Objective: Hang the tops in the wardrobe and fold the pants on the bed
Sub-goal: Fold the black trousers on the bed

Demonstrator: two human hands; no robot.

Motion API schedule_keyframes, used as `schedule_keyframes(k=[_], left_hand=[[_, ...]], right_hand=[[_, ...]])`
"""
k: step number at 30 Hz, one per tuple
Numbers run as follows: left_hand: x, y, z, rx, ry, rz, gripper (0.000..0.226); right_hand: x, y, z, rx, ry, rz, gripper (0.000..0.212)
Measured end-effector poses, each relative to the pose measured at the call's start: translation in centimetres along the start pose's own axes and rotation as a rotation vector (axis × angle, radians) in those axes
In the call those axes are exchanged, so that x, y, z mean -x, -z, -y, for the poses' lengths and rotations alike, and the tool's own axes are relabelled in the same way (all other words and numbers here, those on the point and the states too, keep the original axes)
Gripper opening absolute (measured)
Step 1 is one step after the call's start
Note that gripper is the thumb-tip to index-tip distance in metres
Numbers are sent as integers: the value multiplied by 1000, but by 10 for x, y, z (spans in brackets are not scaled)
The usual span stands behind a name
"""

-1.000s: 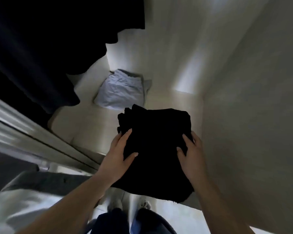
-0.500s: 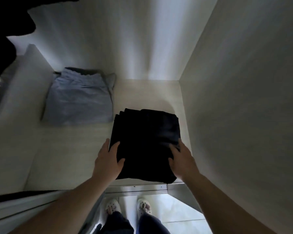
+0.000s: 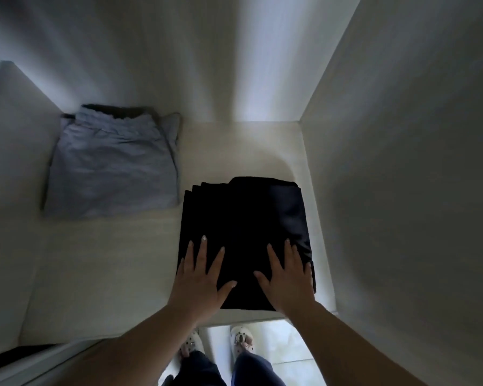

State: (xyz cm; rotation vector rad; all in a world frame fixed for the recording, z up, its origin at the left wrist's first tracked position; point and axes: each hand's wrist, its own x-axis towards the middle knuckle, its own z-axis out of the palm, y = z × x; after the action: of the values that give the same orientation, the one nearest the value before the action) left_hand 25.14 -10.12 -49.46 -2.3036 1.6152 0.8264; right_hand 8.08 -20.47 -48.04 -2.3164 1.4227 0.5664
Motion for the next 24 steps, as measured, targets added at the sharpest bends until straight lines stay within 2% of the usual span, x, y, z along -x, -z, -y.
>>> schedule_keyframes(k=[2, 8, 15, 21, 24], left_hand=[[-20, 4, -7, -17, -5, -21, 89], [-70, 22, -29, 4, 2, -109, 78], [-107, 42, -26, -31, -12, -141, 76], [-131, 69, -23, -88, 0, -221, 97], [-147, 82, -20, -84, -2, -243, 89]], right_hand=[[-18, 5, -9, 19, 4, -18, 72], [-76, 29, -31, 72, -19, 64, 73], [-118, 45, -30, 103, -21, 58, 75], [-151, 64, -24, 108, -11, 26, 75], [-168, 74, -22, 112, -20, 42, 75]])
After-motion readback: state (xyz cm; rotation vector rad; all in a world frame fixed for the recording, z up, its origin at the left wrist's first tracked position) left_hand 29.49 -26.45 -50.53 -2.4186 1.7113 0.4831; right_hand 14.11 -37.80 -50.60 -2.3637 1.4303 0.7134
